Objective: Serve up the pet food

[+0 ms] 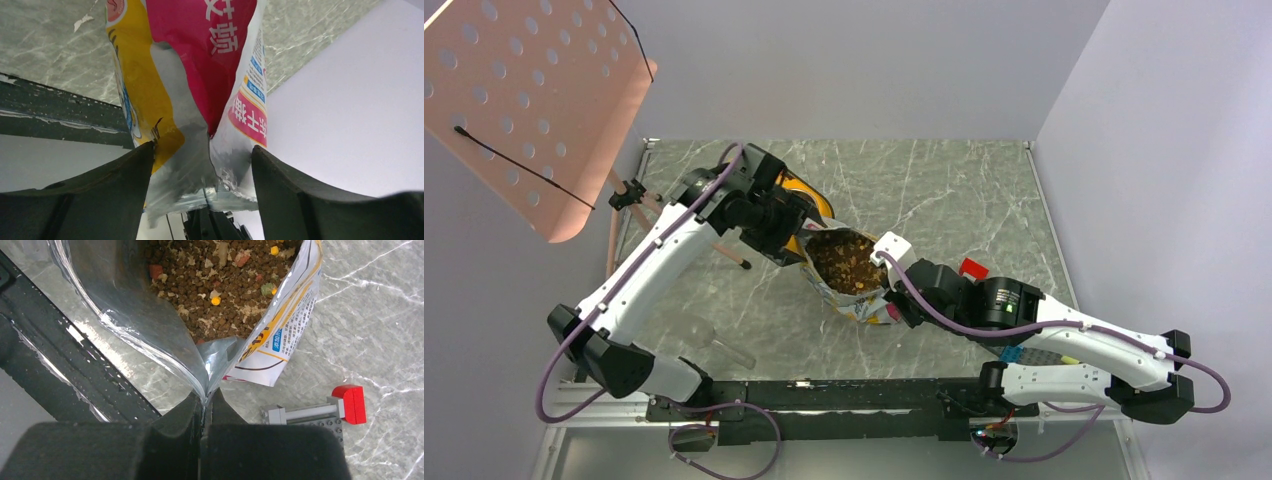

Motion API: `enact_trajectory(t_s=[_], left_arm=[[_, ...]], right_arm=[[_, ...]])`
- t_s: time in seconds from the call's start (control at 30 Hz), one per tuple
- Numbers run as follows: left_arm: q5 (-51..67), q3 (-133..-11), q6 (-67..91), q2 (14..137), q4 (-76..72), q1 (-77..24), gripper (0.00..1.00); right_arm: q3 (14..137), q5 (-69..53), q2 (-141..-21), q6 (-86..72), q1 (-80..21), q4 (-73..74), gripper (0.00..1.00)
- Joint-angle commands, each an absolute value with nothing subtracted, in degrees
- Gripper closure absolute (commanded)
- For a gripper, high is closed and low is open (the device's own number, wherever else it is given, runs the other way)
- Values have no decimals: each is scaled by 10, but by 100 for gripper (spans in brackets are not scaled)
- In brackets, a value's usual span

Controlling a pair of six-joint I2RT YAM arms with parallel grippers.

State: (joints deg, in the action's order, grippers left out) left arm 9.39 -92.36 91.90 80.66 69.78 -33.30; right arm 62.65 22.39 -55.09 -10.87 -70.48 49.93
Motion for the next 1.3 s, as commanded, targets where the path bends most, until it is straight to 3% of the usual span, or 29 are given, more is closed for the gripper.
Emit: enact_trajectory(t_s=[0.0, 0.07, 0.13, 0.2, 0.47, 0.6, 0.77, 0.87, 1.03, 1.13, 1.27], left_arm=[[109, -925, 945, 808, 686, -355, 30], [88, -895, 937, 792, 647, -340, 48], [79, -861, 926, 770, 583, -318, 79], [69, -848, 917, 758, 542, -297, 100], [37, -978, 869, 763, 704, -198, 100], [72, -935, 882, 726, 693, -189, 100], [113, -870, 915, 702, 659, -214, 100], [115, -857, 935, 699, 653, -235, 100], [107, -856, 944, 696, 659, -248, 100], [105, -855, 950, 692, 660, -249, 100], [105, -860, 952, 693, 661, -251, 100]], right_arm=[[655, 243, -538, -101, -707, 488, 100], [653, 250, -530, -102, -707, 494, 100], [651, 256, -524, -104, -706, 508, 100], [645, 260, -515, -108, -707, 523, 100], [639, 341, -462, -138, -706, 572, 100], [632, 345, -453, -128, -707, 561, 100], [666, 254, -520, -94, -707, 525, 98], [725, 218, -585, -89, -707, 516, 74], [815, 205, -668, -80, -707, 481, 25], [873, 187, -736, -53, -707, 468, 16], [958, 202, -834, -35, -707, 466, 14]])
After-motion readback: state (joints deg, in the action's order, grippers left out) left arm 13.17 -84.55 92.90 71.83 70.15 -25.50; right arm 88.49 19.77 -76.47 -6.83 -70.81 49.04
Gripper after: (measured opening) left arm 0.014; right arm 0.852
